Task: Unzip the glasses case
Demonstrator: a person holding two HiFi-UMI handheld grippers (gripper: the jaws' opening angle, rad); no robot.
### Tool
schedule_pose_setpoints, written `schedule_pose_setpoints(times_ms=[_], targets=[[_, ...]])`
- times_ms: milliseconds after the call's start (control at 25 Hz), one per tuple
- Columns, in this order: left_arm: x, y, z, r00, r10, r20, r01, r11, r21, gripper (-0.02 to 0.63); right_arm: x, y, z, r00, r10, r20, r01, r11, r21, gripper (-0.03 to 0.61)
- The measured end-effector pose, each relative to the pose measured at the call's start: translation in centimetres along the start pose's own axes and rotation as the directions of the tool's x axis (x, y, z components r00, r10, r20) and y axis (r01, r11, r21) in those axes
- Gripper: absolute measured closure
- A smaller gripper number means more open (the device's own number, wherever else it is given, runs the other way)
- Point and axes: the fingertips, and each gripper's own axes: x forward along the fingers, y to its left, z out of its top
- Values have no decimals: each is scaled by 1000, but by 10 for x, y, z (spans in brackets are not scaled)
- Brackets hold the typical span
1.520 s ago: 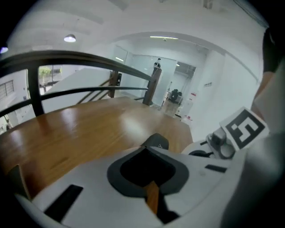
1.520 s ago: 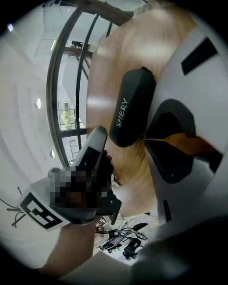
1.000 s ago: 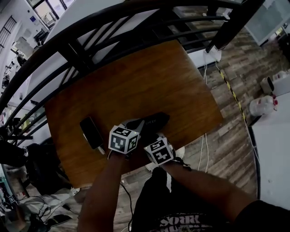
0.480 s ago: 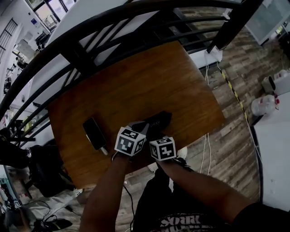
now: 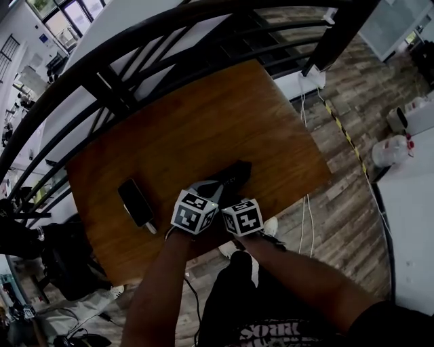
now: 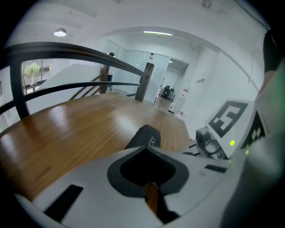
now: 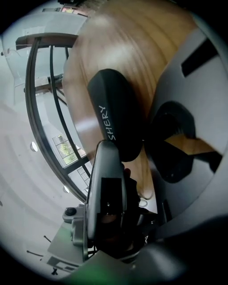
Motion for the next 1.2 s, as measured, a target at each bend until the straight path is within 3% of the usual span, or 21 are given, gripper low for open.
schedule_pose_setpoints(times_ms=[160,480,720,960,1200], targets=[[1,-1,-2,999,27,-41,-24,996,86,611,-7,-5,-3,1000,0,6,0,1000,-19,578],[5,-4,-5,997,64,-50,-58,992,116,611,-14,-21,-5,1000,-1,2,1,997,-78,578],[4,-4,-4,996,71,-45,-66,992,108,611,-22,-40,-3,1000,-24,-6,23,994,-105,578],[2,-5,-2,996,85,-35,-81,992,94,611,-35,-60,3,999,-51,-20,46,979,-200,577],[2,-3,-3,995,94,-39,-90,992,89,611,-46,-90,14,996,-91,-25,83,973,-216,577]])
